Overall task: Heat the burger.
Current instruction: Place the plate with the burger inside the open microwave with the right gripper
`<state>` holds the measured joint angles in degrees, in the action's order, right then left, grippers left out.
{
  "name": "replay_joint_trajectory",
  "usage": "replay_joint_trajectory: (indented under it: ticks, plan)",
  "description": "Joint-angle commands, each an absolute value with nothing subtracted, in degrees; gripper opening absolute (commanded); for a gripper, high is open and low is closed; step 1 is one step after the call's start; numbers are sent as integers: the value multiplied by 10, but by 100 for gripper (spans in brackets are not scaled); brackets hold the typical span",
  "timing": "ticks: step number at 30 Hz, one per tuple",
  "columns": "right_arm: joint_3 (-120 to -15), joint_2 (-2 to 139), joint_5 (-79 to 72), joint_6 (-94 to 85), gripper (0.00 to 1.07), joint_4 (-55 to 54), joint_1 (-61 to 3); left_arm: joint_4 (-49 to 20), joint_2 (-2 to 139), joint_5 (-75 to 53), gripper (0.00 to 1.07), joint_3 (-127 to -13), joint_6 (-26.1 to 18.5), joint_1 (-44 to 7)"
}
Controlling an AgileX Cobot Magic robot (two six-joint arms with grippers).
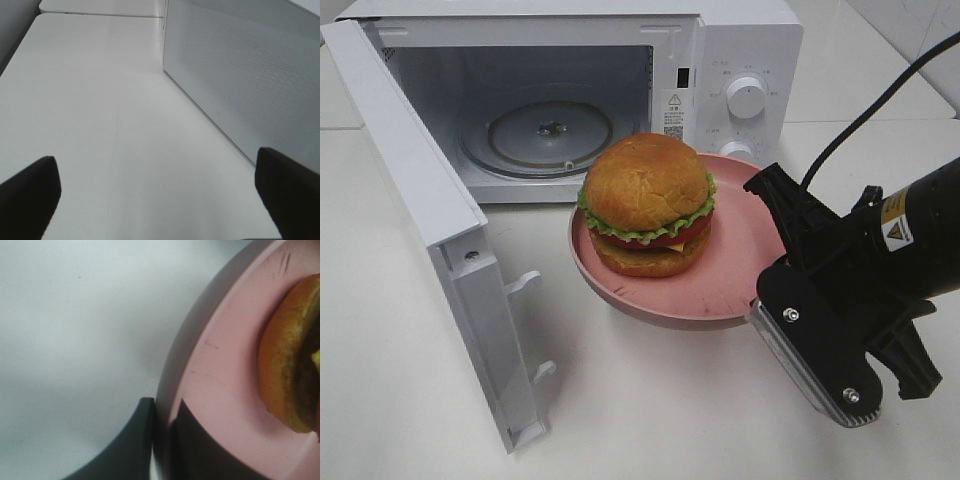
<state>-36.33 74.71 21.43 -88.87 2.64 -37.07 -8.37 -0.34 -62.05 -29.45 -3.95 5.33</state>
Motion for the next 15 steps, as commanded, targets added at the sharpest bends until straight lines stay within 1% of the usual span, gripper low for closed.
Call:
replay_joint_trajectory:
  ticks: [1, 15]
  plan:
    - [-372, 740, 203, -900, 4, 23, -367, -84, -13, -612, 98, -295, -40, 55]
    - [-387, 740, 207, -884, 4, 32, -370, -84, -13, -612, 98, -295, -40, 55]
